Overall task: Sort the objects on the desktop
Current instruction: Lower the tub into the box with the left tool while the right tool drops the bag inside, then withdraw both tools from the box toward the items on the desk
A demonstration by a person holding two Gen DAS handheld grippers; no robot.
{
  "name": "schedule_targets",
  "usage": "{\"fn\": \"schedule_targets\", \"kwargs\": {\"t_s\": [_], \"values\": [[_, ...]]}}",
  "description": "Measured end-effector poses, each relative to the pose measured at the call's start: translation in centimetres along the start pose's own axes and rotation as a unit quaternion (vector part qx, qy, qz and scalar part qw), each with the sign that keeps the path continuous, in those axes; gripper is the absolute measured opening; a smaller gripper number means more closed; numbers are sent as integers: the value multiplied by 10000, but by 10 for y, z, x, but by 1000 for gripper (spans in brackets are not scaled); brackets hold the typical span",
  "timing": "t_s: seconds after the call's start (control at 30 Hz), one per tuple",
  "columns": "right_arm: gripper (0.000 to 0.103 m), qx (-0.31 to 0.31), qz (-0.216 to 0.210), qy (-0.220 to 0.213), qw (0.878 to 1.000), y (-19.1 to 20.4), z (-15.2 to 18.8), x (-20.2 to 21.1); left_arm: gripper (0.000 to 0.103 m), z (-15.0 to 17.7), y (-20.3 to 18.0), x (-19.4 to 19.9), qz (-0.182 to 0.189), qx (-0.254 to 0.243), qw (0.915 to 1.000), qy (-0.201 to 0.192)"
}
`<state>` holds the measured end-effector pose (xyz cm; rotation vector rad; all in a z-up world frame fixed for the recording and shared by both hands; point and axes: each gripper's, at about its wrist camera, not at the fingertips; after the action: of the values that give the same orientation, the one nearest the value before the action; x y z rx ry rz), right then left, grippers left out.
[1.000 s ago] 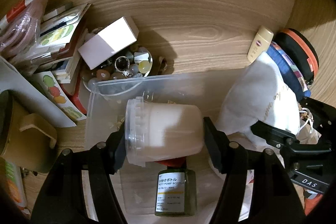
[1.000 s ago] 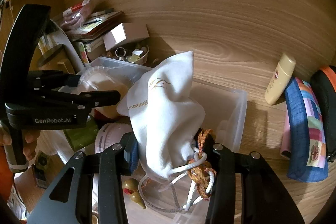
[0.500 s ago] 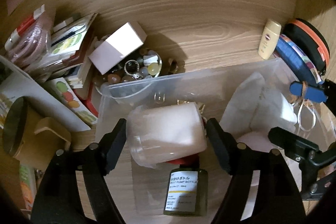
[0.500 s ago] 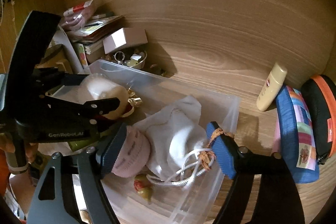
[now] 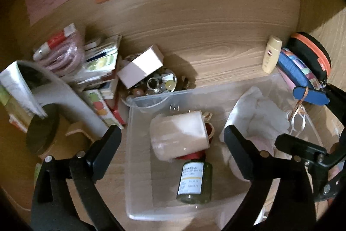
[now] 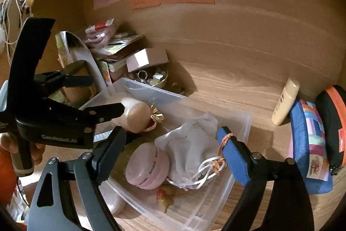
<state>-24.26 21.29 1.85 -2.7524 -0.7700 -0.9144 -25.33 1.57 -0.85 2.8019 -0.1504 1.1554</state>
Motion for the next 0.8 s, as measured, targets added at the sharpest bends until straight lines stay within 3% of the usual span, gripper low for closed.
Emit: {"fn": "schedule_targets", "kwargs": {"t_s": [0.1,0.27,0.6,0.8], "values": [[96,-9,-201,12,9998,4,0,5,97,4,1,9,40,39,10000,58],[99,137,-86,-75,9998,9,-2,25,97,14,3,31,23,35,10000,-57],[99,344,342,191,9986,30,7,51,99,34,8,69,164,60,9993,-323],[99,400,263,537,9974,42,17,55,99,55,14,86,307,78,9986,-429]]}}
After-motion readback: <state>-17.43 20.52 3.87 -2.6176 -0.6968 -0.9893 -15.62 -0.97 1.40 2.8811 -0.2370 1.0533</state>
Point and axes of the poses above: each gripper's, at about its wrist camera, not at the fingertips, and x roughly against the way its jaws point, y to its left, z to its underside, and after that the axes turned 4 degrees about z, right-handed
